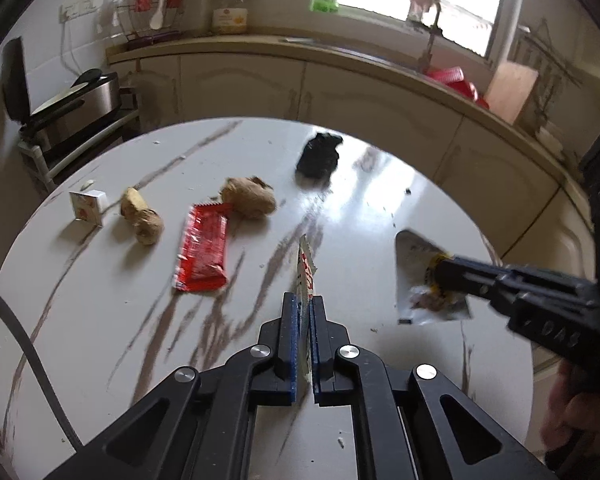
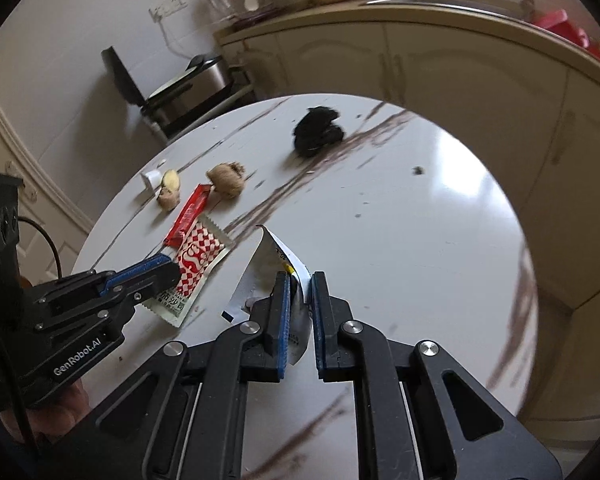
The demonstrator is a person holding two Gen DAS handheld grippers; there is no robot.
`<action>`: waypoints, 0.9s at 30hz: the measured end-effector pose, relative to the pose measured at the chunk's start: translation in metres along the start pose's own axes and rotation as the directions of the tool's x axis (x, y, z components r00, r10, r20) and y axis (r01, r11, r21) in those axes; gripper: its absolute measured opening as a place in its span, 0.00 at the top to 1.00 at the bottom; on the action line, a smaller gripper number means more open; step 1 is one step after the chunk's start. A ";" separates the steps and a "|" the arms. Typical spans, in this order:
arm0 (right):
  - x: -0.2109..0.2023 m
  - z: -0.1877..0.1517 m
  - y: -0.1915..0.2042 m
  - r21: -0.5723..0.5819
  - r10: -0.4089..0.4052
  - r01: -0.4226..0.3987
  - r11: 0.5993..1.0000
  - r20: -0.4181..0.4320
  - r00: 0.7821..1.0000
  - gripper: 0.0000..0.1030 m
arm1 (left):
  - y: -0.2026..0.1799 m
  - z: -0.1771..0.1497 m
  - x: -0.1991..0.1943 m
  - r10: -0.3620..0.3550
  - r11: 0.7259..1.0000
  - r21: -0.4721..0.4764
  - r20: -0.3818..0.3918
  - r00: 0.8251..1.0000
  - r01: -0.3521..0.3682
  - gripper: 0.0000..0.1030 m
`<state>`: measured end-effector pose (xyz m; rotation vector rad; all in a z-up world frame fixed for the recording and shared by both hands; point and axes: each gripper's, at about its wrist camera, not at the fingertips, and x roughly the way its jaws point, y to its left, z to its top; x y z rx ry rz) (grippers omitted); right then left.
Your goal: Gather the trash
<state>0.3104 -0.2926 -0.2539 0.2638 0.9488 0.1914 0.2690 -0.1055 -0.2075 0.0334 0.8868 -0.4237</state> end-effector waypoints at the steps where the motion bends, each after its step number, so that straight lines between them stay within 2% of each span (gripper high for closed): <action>1: -0.002 -0.001 -0.002 0.004 -0.002 0.002 1.000 0.002 1.000 0.90 | -0.001 0.000 0.003 0.008 1.000 0.003 -0.002 1.000 -0.008 0.96; 5: -0.003 -0.003 -0.009 0.023 -0.002 0.002 1.000 0.003 1.000 0.90 | -0.004 0.004 0.018 -0.013 1.000 0.012 -0.039 0.999 0.013 0.93; 13: -0.003 -0.005 -0.011 0.033 0.004 -0.004 0.999 0.001 1.000 0.90 | -0.014 0.013 0.033 -0.031 0.999 0.013 -0.039 0.999 0.031 0.91; 14: -0.003 -0.005 -0.012 0.034 0.006 -0.006 0.999 0.000 1.000 0.90 | -0.015 0.013 0.033 -0.036 0.999 0.015 -0.039 0.999 0.037 0.81; 15: -0.002 -0.005 -0.012 0.033 0.007 -0.007 0.999 -0.002 1.000 0.90 | -0.016 0.013 0.034 -0.042 0.999 0.013 -0.039 0.998 0.043 0.61; 16: -0.001 -0.005 -0.012 0.033 0.007 -0.006 0.999 -0.004 1.000 0.90 | -0.017 0.012 0.034 -0.048 0.999 0.013 -0.036 0.998 0.048 0.50; 17: -0.001 -0.006 -0.013 0.033 0.006 -0.006 0.999 -0.005 1.000 0.90 | -0.018 0.012 0.032 -0.052 0.999 0.013 -0.023 0.998 0.052 0.34; 19: -0.001 -0.006 -0.015 0.039 0.003 -0.003 0.999 -0.004 1.000 0.90 | -0.020 0.012 0.031 -0.042 0.999 0.014 -0.008 0.999 0.043 0.29; 20: -0.001 -0.006 -0.016 0.040 0.001 -0.001 0.999 -0.002 1.000 0.90 | -0.020 0.013 0.032 -0.037 0.999 0.013 -0.013 0.999 0.037 0.29; 22: -0.002 -0.006 -0.019 0.048 -0.005 0.005 0.999 0.001 1.000 0.90 | -0.020 0.014 0.043 -0.025 1.000 0.012 -0.039 0.999 0.026 0.39; 23: -0.003 -0.006 -0.020 0.052 -0.008 0.008 0.999 0.004 1.000 0.90 | -0.021 0.014 0.048 -0.022 1.000 0.014 -0.055 0.998 0.023 0.49; 25: -0.005 -0.006 -0.023 0.058 -0.012 0.011 0.998 0.007 1.000 0.90 | -0.026 0.015 0.052 0.017 0.999 0.046 -0.040 0.999 -0.015 0.62; 26: -0.006 -0.007 -0.025 0.060 -0.013 0.013 0.998 0.008 1.000 0.90 | -0.029 0.016 0.052 0.022 0.998 0.054 -0.039 0.999 -0.020 0.75; 27: -0.007 -0.007 -0.027 0.064 -0.015 0.014 0.998 0.011 1.000 0.90 | -0.030 0.016 0.053 0.015 0.998 0.056 -0.039 0.999 -0.013 0.78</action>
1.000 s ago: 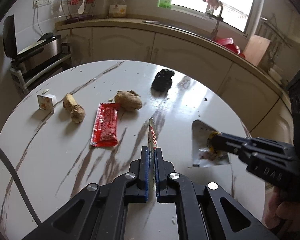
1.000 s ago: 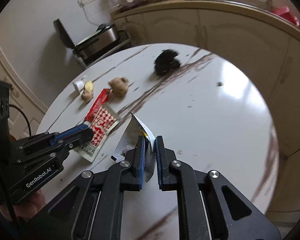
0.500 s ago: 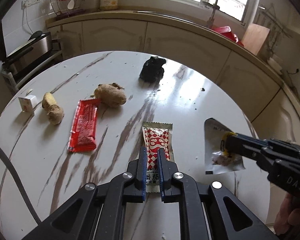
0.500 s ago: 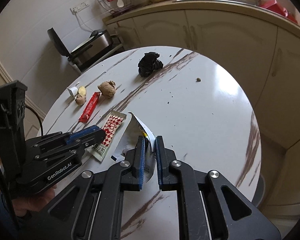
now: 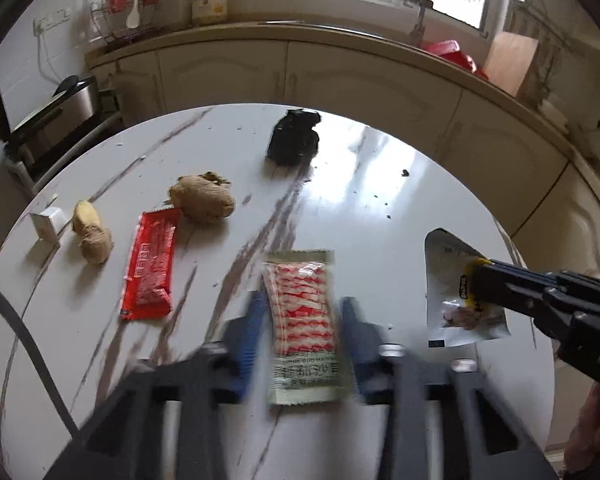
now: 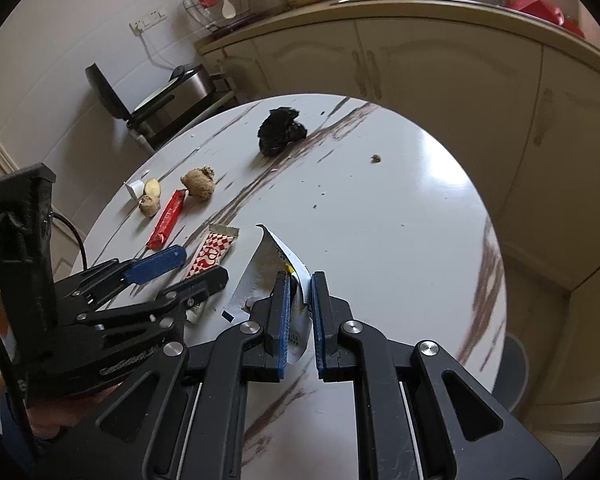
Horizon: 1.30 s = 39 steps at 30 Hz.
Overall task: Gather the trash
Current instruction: 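Carry the checkered packet and yellow-white wrapper over the blue bin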
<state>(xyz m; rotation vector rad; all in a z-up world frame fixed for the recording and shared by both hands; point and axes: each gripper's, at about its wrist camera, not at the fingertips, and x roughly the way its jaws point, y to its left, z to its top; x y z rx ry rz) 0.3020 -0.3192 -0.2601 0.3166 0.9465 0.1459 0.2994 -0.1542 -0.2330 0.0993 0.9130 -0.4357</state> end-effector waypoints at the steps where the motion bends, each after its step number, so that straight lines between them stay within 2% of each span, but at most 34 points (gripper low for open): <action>1: -0.001 0.000 -0.001 0.003 -0.001 0.001 1.000 0.002 1.000 0.90 | 0.000 0.000 0.001 -0.014 1.000 -0.004 0.000 1.000 0.014 0.80; 3: -0.004 -0.001 -0.003 0.011 -0.003 0.003 1.000 0.008 1.000 0.90 | 0.000 0.000 0.001 -0.036 0.999 -0.004 0.004 0.999 0.036 0.93; 5: -0.005 -0.001 -0.007 0.020 -0.003 0.003 1.000 0.011 1.000 0.90 | 0.000 -0.002 0.000 -0.053 0.999 -0.012 0.004 0.999 0.053 0.95; 9: -0.011 -0.003 -0.014 0.036 -0.002 0.001 0.999 0.020 1.000 0.90 | -0.003 -0.004 -0.006 -0.073 0.997 -0.014 0.012 0.997 0.073 0.96; 17: -0.031 -0.008 -0.037 0.076 -0.012 0.008 0.997 0.055 0.998 0.90 | -0.034 -0.001 -0.026 -0.118 0.993 0.036 0.045 0.992 0.117 0.96; 23: -0.069 -0.018 -0.072 0.134 -0.064 0.049 0.990 0.108 0.992 0.90 | -0.091 0.005 -0.040 -0.192 0.975 0.125 0.056 0.980 0.183 0.96; 29: -0.112 -0.035 -0.132 0.229 -0.159 0.124 0.966 0.145 0.977 0.90 | -0.159 0.009 -0.035 -0.277 0.944 0.198 0.031 0.960 0.265 0.96; 35: -0.129 -0.063 -0.204 0.336 -0.259 0.210 0.918 0.108 0.960 0.90 | -0.226 0.004 -0.004 -0.340 0.907 0.244 -0.062 0.939 0.344 0.96; 39: -0.122 -0.087 -0.249 0.402 -0.284 0.240 0.884 0.053 0.957 0.90 | -0.258 -0.002 0.028 -0.336 0.894 0.263 -0.142 0.931 0.363 0.96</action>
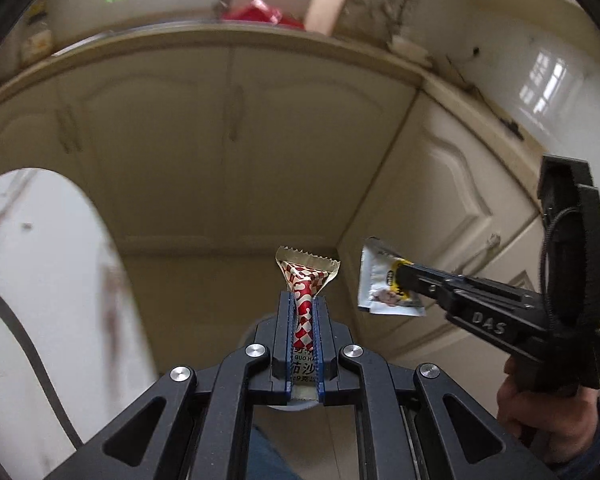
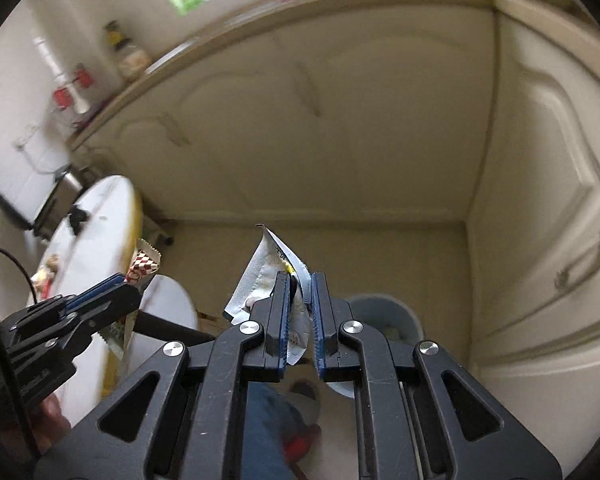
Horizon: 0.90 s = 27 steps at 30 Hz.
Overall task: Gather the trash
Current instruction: 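Carry the checkered packet and yellow-white wrapper over the blue bin, then open both grippers to drop the packet and wrapper into the bin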
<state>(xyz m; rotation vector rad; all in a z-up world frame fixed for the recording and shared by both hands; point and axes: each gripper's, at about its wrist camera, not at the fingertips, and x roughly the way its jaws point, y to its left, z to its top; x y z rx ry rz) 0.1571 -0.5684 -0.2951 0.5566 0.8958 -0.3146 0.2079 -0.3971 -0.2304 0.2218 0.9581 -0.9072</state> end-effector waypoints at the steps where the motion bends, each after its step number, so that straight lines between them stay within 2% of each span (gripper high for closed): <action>1: 0.006 -0.002 -0.009 0.015 -0.007 0.008 1.000 -0.015 1.000 0.90 | -0.002 0.001 0.010 -0.001 1.000 0.005 -0.018 1.000 0.001 0.96; 4: 0.028 -0.008 -0.033 0.055 -0.019 0.023 0.998 -0.062 0.998 0.90 | -0.013 0.004 0.041 0.002 1.000 0.016 -0.075 0.997 -0.001 0.96; 11: 0.079 -0.021 -0.066 0.126 -0.027 0.048 0.991 -0.163 0.986 0.90 | -0.009 0.014 0.107 0.028 1.000 0.013 -0.194 0.981 -0.026 0.95; 17: 0.108 -0.028 -0.086 0.153 -0.032 0.065 0.986 -0.212 0.977 0.90 | -0.008 0.020 0.148 0.064 0.998 0.002 -0.254 0.965 -0.065 0.88; 19: 0.115 -0.029 -0.092 0.159 -0.031 0.068 0.985 -0.222 0.974 0.87 | -0.013 0.024 0.160 0.079 0.997 -0.004 -0.263 0.962 -0.083 0.80; 20: 0.117 -0.029 -0.092 0.163 -0.032 0.070 0.984 -0.225 0.974 0.86 | -0.013 0.024 0.162 0.083 0.996 -0.006 -0.264 0.961 -0.088 0.71; 21: 0.120 -0.030 -0.094 0.170 -0.039 0.079 0.982 -0.228 0.973 0.84 | -0.016 0.024 0.163 0.090 0.995 -0.011 -0.264 0.960 -0.096 0.57; 22: 0.124 -0.028 -0.097 0.173 -0.043 0.084 0.981 -0.230 0.972 0.78 | -0.016 0.025 0.165 0.090 0.995 -0.016 -0.263 0.961 -0.097 0.52; 23: 0.125 -0.029 -0.099 0.178 -0.042 0.084 0.980 -0.232 0.972 0.66 | -0.016 0.026 0.168 0.090 0.995 -0.020 -0.261 0.961 -0.099 0.46; 25: 0.127 -0.032 -0.104 0.193 -0.042 0.087 0.977 -0.228 0.973 0.51 | -0.018 0.026 0.169 0.097 0.994 -0.029 -0.258 0.961 -0.108 0.45; 27: 0.125 -0.034 -0.107 0.206 -0.038 0.085 0.975 -0.225 0.974 0.43 | -0.014 0.024 0.161 0.099 0.993 -0.040 -0.262 0.960 -0.113 0.43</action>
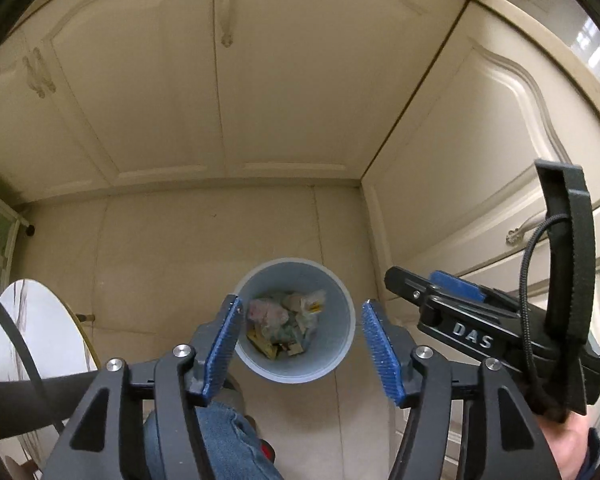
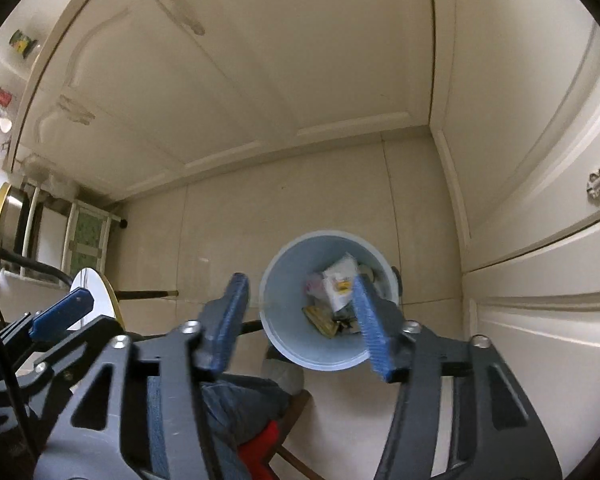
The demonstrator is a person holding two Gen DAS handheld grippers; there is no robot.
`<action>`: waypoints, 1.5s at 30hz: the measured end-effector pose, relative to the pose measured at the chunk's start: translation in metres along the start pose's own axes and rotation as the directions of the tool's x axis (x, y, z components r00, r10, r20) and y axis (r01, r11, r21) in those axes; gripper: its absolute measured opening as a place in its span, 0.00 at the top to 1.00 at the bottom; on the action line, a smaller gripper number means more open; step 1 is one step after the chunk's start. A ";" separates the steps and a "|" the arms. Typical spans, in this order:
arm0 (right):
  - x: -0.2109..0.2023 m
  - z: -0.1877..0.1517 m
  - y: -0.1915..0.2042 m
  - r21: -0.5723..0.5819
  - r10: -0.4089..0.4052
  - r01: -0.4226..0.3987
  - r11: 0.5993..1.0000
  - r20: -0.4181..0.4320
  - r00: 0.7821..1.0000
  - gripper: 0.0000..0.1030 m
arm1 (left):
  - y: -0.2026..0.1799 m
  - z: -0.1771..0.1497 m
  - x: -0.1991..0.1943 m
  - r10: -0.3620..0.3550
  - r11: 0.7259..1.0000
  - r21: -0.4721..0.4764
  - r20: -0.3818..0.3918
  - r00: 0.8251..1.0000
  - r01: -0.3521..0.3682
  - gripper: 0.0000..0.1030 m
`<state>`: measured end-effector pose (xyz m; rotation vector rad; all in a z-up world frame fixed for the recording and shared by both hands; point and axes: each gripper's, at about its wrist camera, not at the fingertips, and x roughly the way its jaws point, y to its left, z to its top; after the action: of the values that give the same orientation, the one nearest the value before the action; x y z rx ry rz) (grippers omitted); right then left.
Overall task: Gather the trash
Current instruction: 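Open both grippers to drop the packet and wrapper into the bin, then return both grippers to the table toward the ginger and red wrapper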
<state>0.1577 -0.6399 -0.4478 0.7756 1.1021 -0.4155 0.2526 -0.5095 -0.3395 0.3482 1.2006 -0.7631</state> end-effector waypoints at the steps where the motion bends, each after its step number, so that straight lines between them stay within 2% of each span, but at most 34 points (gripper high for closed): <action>1: -0.001 -0.001 -0.002 0.009 0.001 -0.001 1.000 0.000 1.000 0.30 | 0.000 0.000 -0.001 0.002 1.000 -0.005 0.002 1.000 -0.002 0.43; 2: -0.002 -0.002 -0.004 0.019 -0.001 0.001 1.000 0.004 1.000 0.21 | 0.001 -0.003 -0.006 0.003 1.000 -0.008 0.007 1.000 -0.003 0.43; 3: -0.005 -0.003 -0.005 0.030 -0.001 0.001 1.000 0.014 1.000 0.08 | 0.001 -0.004 -0.011 0.002 1.000 -0.009 0.019 1.000 -0.002 0.42; 5: -0.012 -0.003 -0.007 0.047 0.007 -0.008 0.999 0.034 0.999 0.00 | 0.000 -0.008 -0.021 -0.005 1.000 -0.010 0.041 0.999 0.005 0.37; 10: -0.039 -0.007 -0.003 0.063 0.024 -0.029 0.998 0.074 0.997 0.00 | 0.000 -0.019 -0.057 -0.024 1.000 -0.003 0.114 0.993 0.025 0.34; 15: -0.078 -0.011 0.020 0.043 0.040 -0.046 0.998 0.136 0.990 0.00 | 0.003 -0.030 -0.110 -0.025 1.000 0.001 0.232 0.972 0.026 0.25; 21: -0.138 -0.015 0.070 -0.031 0.092 -0.087 0.996 0.243 0.966 0.00 | 0.026 -0.061 -0.181 0.015 0.999 -0.043 0.391 0.920 0.002 0.16; 24: -0.165 -0.019 0.107 -0.100 0.125 -0.100 0.990 0.286 0.950 0.00 | 0.054 -0.085 -0.214 0.070 0.995 -0.098 0.459 0.886 -0.028 0.10; 30: -0.200 -0.035 0.191 -0.256 0.215 -0.134 0.957 0.321 0.922 0.00 | 0.092 -0.138 -0.267 0.207 0.969 -0.228 0.525 0.826 -0.098 0.05; 33: -0.209 -0.049 0.236 -0.324 0.258 -0.151 0.934 0.319 0.912 0.00 | 0.113 -0.168 -0.293 0.309 0.940 -0.301 0.545 0.779 -0.162 0.02; 37: -0.213 -0.071 0.294 -0.404 0.298 -0.157 0.901 0.315 0.901 0.00 | 0.136 -0.205 -0.324 0.420 0.894 -0.385 0.536 0.733 -0.230 0.01; 42: -0.210 -0.103 0.358 -0.505 0.343 -0.161 0.848 0.291 0.893 0.00 | 0.165 -0.255 -0.359 0.518 0.834 -0.478 0.509 0.688 -0.274 0.01; 45: -0.208 -0.122 0.395 -0.574 0.357 -0.145 0.806 0.277 0.892 0.00 | 0.177 -0.276 -0.371 0.559 0.801 -0.528 0.490 0.669 -0.283 0.01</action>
<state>0.2519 -0.2988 -0.1489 0.3077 0.6824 -0.0011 0.1223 -0.0863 -0.1177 0.0012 0.5610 -0.1464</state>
